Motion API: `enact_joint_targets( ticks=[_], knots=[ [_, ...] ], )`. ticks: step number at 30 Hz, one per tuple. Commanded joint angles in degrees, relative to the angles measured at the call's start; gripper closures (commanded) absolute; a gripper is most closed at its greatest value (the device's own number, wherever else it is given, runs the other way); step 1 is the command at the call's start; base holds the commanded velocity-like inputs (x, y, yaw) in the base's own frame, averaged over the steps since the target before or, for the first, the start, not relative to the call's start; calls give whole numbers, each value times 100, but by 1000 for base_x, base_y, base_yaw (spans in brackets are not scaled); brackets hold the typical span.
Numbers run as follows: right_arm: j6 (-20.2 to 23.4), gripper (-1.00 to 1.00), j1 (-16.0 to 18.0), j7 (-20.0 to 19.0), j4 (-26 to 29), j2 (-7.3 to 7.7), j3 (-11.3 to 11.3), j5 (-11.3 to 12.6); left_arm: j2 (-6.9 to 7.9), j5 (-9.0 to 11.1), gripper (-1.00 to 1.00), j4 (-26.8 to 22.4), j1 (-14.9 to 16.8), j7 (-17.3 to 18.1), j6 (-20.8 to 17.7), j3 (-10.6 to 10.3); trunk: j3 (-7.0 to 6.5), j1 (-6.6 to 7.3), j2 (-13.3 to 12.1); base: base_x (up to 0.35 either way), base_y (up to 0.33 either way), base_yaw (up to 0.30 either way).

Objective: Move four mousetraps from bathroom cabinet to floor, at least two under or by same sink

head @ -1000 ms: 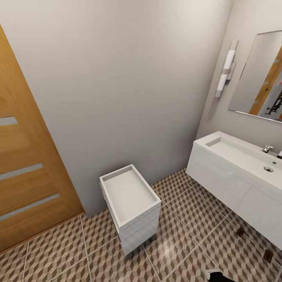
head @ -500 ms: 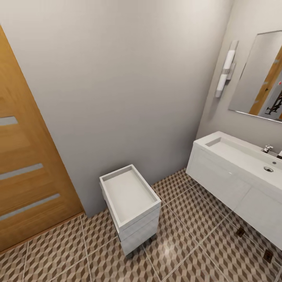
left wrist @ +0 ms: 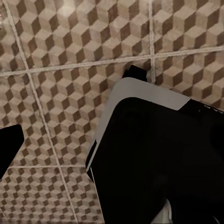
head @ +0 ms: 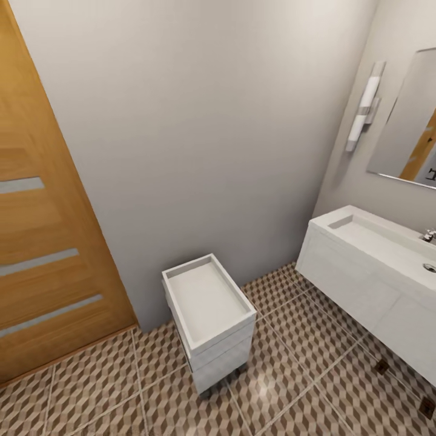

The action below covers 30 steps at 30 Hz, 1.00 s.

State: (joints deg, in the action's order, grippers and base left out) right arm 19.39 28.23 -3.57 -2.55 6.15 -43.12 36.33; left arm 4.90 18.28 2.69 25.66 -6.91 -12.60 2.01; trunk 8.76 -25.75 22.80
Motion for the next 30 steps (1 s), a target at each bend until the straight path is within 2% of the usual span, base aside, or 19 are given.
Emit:
enact_joint_targets(
  ticks=[1,3,8,15,19,30],
  knots=[
    [12,-100,1,-36,-7,0,-110,30,-2,26,-100,8,-5,-18,-7,18,11,-3,12,-31,0,254],
    [12,-100,-9,-43,-5,0,-246,31,-1,26,-100,6,-38,-20,-7,19,11,-3,12,-127,0,191],
    [12,-100,-16,-50,-3,0,-343,32,1,26,-100,4,-69,-20,-6,19,11,-3,12,-220,0,91],
    [12,-100,-19,-55,-3,0,-383,32,-2,26,-100,4,-84,-19,-6,19,11,-3,12,-286,0,45],
    [12,-100,-23,-55,-4,-6,-390,32,-5,26,-100,4,-86,-19,-6,19,11,-3,12,-229,0,195],
    [12,-100,-87,-56,-1,-12,-398,32,-7,26,-100,3,-87,-20,-6,19,11,-3,12,-65,0,212]
  ],
)
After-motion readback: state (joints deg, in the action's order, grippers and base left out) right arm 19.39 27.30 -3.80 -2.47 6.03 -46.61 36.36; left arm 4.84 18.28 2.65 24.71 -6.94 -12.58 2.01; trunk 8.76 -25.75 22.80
